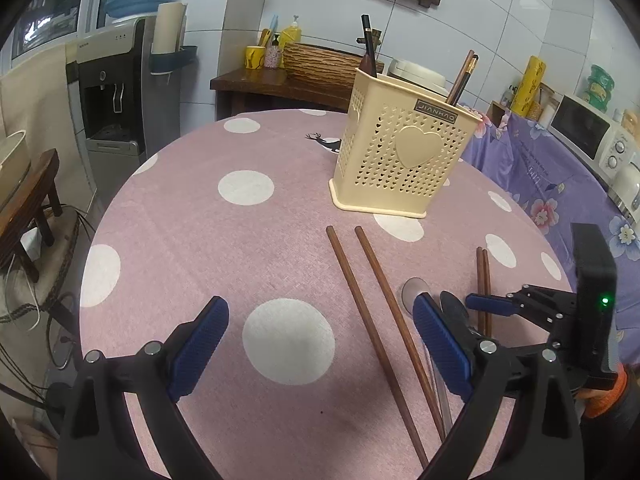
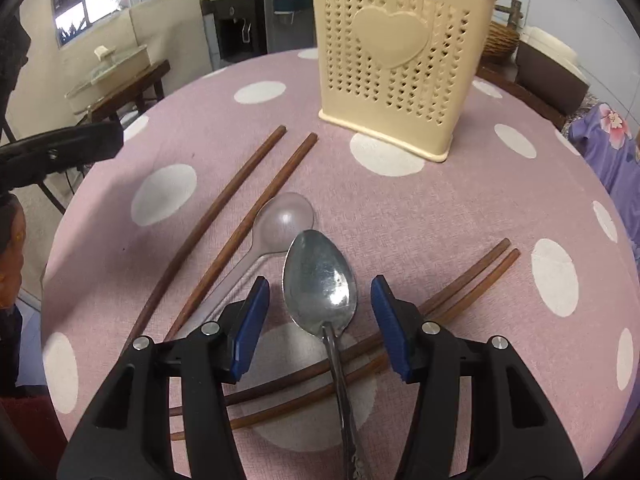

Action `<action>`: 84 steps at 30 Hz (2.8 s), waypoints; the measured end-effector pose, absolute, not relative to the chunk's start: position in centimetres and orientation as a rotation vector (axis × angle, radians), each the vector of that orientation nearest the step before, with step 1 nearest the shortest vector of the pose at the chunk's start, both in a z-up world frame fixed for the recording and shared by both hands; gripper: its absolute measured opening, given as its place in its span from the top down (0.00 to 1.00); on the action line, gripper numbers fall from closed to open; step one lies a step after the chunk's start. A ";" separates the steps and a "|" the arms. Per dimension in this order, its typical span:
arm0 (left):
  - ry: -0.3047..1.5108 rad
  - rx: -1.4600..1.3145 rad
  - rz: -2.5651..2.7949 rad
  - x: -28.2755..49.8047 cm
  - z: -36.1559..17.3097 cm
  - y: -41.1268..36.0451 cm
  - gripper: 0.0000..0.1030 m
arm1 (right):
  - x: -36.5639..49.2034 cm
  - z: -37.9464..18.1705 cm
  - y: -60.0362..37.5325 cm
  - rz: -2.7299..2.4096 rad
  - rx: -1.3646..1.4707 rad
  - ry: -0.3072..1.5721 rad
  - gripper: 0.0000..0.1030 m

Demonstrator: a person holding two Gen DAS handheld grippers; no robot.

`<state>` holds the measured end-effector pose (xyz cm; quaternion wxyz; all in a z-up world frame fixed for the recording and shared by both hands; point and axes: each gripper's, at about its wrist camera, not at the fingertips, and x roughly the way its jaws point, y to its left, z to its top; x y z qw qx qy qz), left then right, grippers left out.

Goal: Organize utensils
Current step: 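Grasp the metal spoon with the right tool while the left tool moves to the brown chopsticks, then lift the metal spoon with the right tool while the left tool closes on a brown chopstick, then lift the brown chopstick with the left tool while the right tool holds the metal spoon up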

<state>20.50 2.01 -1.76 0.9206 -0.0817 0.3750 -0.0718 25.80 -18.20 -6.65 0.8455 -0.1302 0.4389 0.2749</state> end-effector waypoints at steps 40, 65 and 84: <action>0.964 -0.069 -0.115 27.4 -5.5 -2.9 0.82 | 20.0 3.0 -26.5 0.413 0.098 0.606 0.62; 0.949 -0.119 -0.040 29.0 -6.1 -4.4 0.90 | 19.0 2.8 -26.4 0.419 0.113 0.576 0.63; 0.898 -0.190 -0.086 28.4 -5.4 -4.0 0.65 | 18.8 2.9 -26.3 0.428 0.117 0.581 0.63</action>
